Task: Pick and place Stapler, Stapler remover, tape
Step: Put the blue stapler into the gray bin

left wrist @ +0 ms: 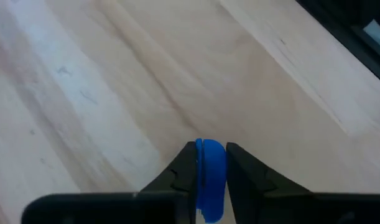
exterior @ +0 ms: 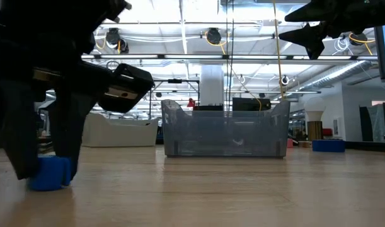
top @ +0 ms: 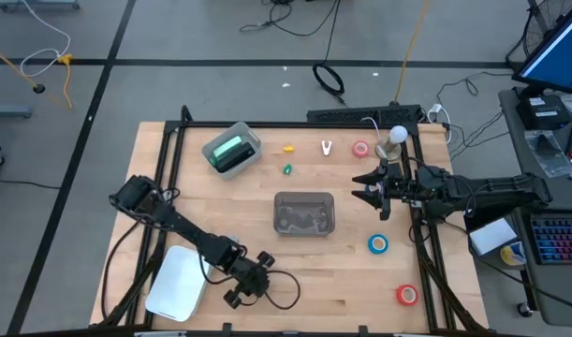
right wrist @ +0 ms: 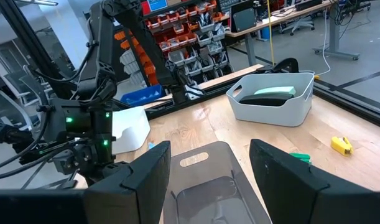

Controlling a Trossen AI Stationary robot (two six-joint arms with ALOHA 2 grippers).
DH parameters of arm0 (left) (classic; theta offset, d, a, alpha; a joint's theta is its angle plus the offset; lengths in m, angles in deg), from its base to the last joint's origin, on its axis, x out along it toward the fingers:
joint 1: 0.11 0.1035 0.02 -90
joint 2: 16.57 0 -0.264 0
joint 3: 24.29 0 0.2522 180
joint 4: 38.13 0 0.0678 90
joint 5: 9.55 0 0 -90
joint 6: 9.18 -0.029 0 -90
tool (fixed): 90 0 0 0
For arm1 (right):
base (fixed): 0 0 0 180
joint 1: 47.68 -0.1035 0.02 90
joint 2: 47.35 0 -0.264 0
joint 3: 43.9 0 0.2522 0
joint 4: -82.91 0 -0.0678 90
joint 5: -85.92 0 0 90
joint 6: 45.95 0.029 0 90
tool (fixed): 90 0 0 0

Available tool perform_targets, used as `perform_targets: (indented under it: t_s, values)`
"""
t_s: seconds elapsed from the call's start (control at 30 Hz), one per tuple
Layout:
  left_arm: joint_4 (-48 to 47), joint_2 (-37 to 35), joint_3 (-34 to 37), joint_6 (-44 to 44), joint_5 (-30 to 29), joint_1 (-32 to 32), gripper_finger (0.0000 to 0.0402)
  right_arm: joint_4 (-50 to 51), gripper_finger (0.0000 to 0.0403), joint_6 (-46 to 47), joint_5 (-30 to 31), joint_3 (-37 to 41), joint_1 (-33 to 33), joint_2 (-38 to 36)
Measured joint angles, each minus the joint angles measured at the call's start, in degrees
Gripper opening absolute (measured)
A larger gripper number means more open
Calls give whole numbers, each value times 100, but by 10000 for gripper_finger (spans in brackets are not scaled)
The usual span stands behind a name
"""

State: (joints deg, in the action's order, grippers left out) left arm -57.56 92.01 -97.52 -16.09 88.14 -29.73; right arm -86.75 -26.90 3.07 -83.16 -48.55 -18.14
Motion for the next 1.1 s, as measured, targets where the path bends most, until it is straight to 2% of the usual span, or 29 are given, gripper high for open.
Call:
perform_targets:
  t_s: [0.23, 0.5, 0.6, 0.8, 0.97, 1.1]
  values:
    - [-141, -179, 2, 975, -305, 285, 71, 0, 212, -1, 0, 0, 2, 0]
    - [-1327, -1348, 2, 2100, -925, 805, 56, 23, 212, -18, 0, -2, 0, -1]
    - [-2025, -1975, 2, 2265, -1465, 970, 61, 24, 212, -31, 0, -2, 0, -2]
    - [-2888, -3072, 2, 2505, -3127, 1447, 68, 25, 212, -183, 2, -2, 0, -1]
    - [-3278, -3518, 2, 2500, -4349, 2053, 59, 24, 212, -258, 2, -2, 2, -2]
    - [-3583, -3554, 0, 2478, -4702, 2798, 68, 24, 212, -326, 10, -2, 1, -2]
